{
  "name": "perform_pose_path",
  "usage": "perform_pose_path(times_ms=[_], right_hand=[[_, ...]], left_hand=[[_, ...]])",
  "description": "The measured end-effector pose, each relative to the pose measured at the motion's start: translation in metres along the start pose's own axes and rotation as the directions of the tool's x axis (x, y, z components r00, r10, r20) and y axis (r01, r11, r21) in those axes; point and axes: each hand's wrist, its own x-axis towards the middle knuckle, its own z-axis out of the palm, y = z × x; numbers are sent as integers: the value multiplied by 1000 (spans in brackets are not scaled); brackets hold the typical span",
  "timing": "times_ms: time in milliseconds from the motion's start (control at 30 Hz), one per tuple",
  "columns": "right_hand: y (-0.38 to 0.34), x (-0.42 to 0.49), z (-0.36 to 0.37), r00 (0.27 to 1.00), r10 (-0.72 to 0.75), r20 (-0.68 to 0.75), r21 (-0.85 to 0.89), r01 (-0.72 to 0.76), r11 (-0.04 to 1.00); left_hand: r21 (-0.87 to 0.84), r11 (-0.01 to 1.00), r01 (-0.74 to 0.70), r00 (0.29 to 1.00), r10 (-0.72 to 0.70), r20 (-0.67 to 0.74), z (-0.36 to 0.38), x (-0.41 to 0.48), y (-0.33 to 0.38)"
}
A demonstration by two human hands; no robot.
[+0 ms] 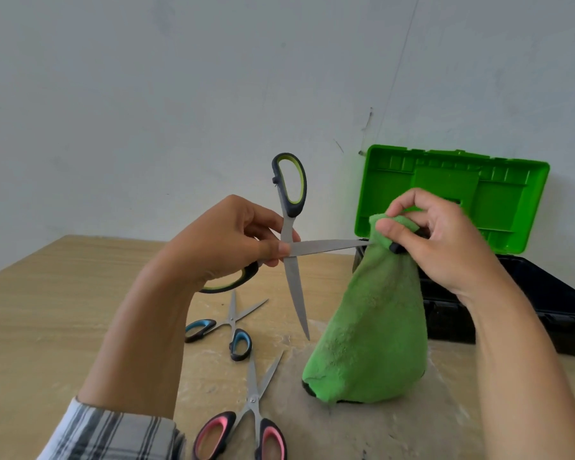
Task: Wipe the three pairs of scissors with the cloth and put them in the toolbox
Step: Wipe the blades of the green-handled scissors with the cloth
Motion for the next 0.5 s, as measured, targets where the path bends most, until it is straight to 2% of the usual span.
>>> perform_pose_path(times_ms=[100, 200, 367, 500], right_hand=[[-4, 0, 0, 994, -15, -108, 22, 17, 1000], [-15, 1, 9, 989, -92, -113, 40, 97, 994], [-24, -1, 25, 971, -170, 169, -63, 183, 981], [-24, -2, 26, 951, -168, 260, -13, 177, 984]], left_hand=[[18, 1000, 13, 999, -14, 51, 0, -2, 2], [15, 999, 28, 997, -29, 73, 4, -1, 5], [-22, 998, 51, 998, -50, 38, 5, -1, 5], [-26, 998, 52, 999, -52, 2, 2, -1, 5]])
